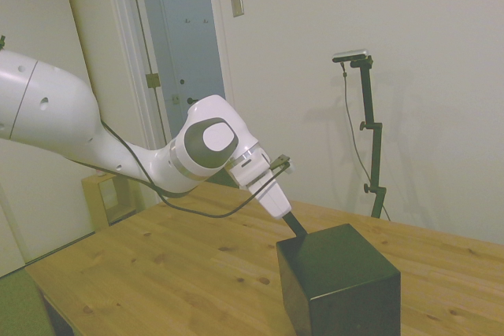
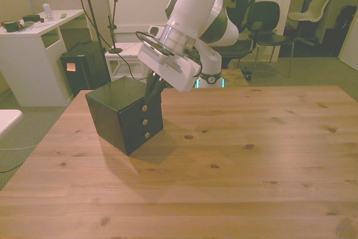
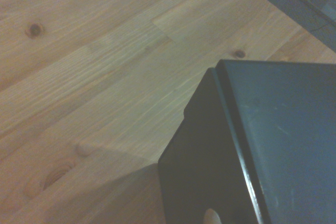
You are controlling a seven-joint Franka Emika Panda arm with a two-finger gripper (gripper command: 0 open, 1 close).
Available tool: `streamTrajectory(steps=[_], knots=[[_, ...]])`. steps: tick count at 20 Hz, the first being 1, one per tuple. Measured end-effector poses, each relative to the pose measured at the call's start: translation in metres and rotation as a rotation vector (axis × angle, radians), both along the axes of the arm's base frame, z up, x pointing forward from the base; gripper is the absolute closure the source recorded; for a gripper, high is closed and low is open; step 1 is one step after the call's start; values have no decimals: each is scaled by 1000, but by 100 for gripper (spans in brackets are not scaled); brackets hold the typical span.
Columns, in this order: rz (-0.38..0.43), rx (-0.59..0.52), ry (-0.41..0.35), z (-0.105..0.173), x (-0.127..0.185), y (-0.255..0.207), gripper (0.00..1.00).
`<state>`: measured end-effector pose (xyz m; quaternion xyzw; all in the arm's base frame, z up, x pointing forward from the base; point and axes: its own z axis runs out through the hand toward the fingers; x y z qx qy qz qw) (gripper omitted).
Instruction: Close the top drawer
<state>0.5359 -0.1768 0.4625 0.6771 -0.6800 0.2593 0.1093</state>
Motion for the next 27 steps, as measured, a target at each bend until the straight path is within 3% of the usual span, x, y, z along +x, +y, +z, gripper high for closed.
streamTrajectory(steps=[21,24,27], knots=[[-19,15,6,-9,2,0,100],[17,20,-8,-17,9,4,100],[109,42,-69,-16,21,20,100]])
